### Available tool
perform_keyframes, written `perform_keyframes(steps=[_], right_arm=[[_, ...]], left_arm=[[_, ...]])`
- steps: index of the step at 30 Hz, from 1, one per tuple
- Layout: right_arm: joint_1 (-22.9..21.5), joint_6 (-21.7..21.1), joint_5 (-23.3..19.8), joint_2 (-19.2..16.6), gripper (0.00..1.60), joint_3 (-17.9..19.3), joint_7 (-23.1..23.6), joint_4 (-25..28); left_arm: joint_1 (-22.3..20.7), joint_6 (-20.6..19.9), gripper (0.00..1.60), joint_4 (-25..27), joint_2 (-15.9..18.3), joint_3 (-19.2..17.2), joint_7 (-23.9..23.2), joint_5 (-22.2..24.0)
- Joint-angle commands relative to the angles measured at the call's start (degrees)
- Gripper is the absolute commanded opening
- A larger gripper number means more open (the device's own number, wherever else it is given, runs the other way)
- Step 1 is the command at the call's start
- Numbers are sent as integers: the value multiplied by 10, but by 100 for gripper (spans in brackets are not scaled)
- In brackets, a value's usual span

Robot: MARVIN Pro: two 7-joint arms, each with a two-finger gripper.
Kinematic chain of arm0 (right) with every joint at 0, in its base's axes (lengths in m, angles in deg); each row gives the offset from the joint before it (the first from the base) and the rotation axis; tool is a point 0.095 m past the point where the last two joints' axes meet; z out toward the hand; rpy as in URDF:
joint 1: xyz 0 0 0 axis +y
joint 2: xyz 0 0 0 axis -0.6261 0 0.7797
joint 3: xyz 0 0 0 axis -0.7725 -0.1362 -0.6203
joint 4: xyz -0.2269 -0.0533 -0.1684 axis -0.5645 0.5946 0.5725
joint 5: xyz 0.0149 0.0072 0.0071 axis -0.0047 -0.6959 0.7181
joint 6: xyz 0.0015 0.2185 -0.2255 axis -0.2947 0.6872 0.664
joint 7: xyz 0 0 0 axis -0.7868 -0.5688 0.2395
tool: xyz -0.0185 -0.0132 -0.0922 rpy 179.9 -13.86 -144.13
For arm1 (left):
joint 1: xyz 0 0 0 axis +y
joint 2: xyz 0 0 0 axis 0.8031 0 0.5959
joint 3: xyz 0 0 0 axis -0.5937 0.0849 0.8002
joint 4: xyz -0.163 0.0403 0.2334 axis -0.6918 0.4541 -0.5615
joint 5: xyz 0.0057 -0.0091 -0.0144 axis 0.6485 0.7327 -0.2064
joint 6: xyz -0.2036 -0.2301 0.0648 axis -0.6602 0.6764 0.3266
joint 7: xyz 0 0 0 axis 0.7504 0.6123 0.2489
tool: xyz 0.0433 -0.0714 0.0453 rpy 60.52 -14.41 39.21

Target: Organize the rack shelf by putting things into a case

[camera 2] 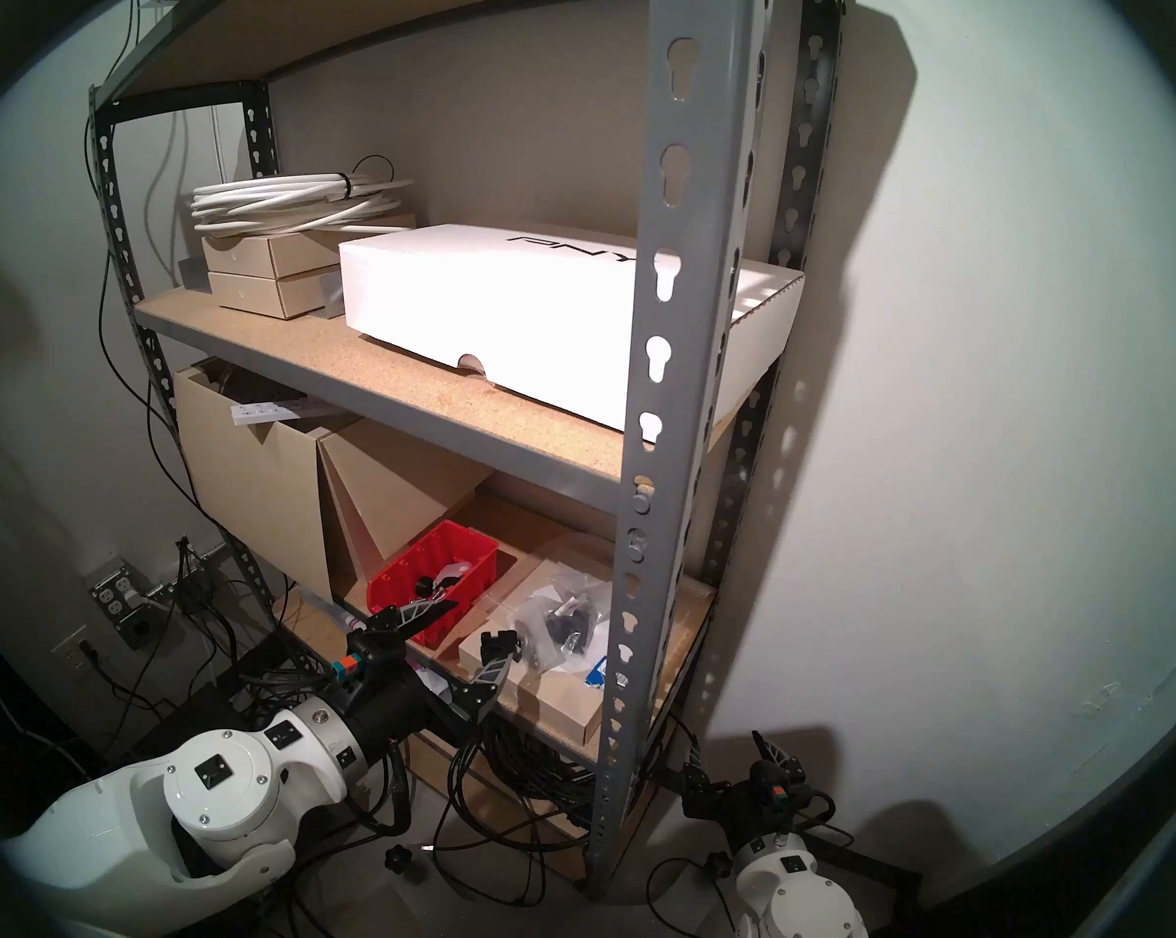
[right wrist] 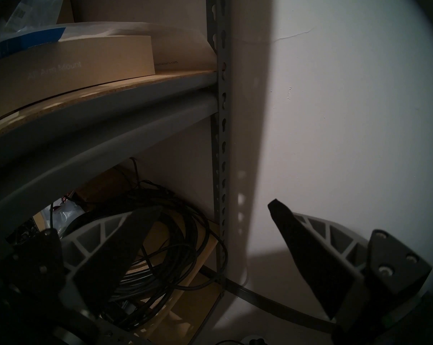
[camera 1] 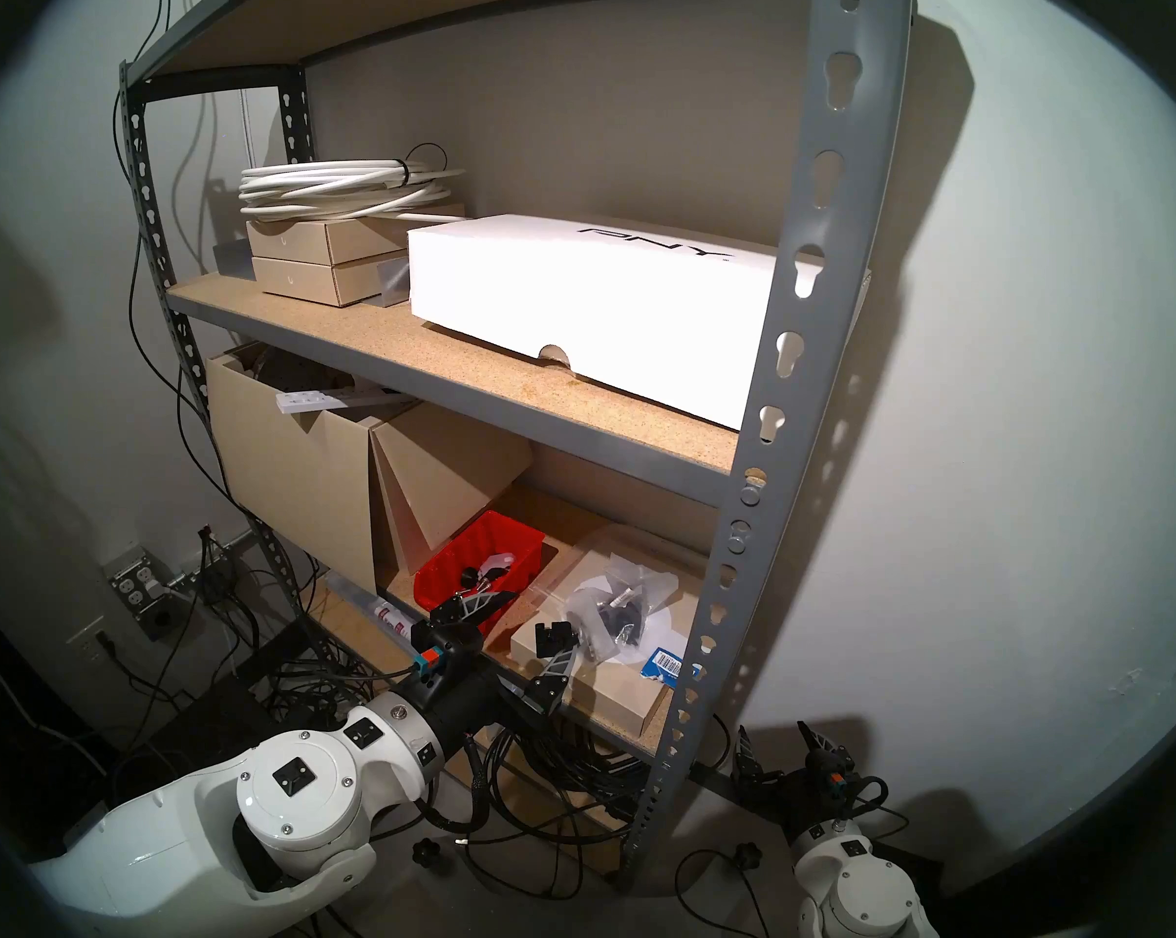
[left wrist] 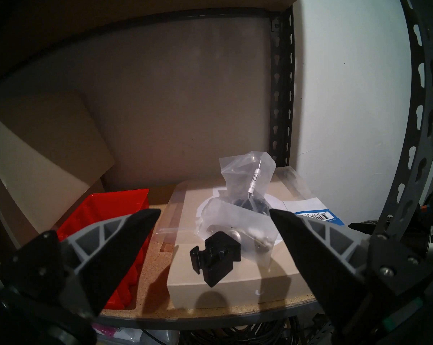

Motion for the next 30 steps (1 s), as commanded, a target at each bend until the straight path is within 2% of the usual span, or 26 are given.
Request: perform_keyframes(steps=[1,4,14,25,30], right_arm=[[0,0,0,0,160,0,0,8],[0,1,0,0,160,0,0,8],[0,1,0,0,160,0,0,8],[0,0,0,0,160,0,0,9],[0,0,0,0,160,0,0,9]], left_arm=[[-4,2,160,11,19,-3,-28,8],[3,32,160,14,30,-13,-56,27],[5,45,160,2,64,-25,-88,8],[3,51,160,-18,61,-22,-92,-17],[2,46,160,-21,58,-21,-96,-13]])
